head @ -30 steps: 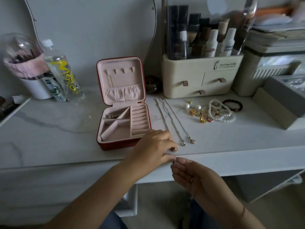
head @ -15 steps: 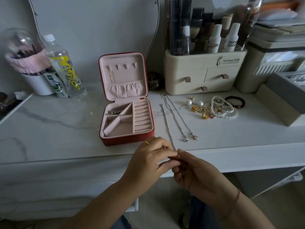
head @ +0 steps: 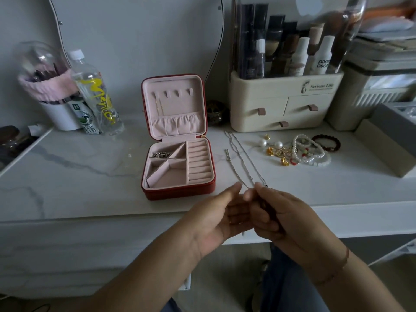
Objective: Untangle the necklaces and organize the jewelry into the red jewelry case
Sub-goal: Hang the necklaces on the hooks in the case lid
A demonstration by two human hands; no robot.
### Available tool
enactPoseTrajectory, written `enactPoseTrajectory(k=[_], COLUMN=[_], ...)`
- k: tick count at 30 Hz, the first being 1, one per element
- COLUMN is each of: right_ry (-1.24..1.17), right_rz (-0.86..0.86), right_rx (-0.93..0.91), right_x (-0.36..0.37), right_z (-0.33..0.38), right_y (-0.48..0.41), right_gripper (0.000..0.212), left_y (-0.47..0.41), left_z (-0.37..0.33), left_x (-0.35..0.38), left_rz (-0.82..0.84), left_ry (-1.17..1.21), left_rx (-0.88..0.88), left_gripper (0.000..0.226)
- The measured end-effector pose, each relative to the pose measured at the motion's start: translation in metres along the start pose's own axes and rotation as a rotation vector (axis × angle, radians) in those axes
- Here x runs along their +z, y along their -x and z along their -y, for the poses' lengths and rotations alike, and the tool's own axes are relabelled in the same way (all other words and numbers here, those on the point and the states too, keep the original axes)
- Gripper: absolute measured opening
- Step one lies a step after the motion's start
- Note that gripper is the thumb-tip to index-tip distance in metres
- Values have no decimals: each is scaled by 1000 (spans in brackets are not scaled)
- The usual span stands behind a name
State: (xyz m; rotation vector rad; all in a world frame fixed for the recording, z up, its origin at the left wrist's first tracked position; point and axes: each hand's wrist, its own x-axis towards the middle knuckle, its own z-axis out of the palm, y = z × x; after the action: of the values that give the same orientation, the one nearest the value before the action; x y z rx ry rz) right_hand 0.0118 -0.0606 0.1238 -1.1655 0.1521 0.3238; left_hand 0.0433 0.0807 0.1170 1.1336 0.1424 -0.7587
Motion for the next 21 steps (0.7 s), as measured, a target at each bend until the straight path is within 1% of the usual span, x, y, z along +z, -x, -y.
enactPoseTrajectory(k=[3,6,10,12,15,19,21], right_ry=[34,90,201,257,338,493,574], right_rz=[27,63,103,115,147,187,203], right_rx=[-9,-17,-32,-59,-92,-127,-139], right_x=[-1,-2,-2,2,10,26,36], right_z=[3,5,8,12,22,35,43], right_y=[1,2,1,-3,-13,-35,-49], right_gripper=[41,43,44,43,43,44,43], left_y=[-10,-14,-18,-20,-22,-24,-24], left_z=[-8,-18,-33,-43,-66,-103,-121], left_x=[6,11,10,7,0,-15,-21], left_rz=[51,60,60,33,-52,-127,-166], left_ry=[2,55,160,168,169,164,177], left_rx=[-13,0,11,43,114,220,268], left_gripper=[38,18,12,12,12,6,7])
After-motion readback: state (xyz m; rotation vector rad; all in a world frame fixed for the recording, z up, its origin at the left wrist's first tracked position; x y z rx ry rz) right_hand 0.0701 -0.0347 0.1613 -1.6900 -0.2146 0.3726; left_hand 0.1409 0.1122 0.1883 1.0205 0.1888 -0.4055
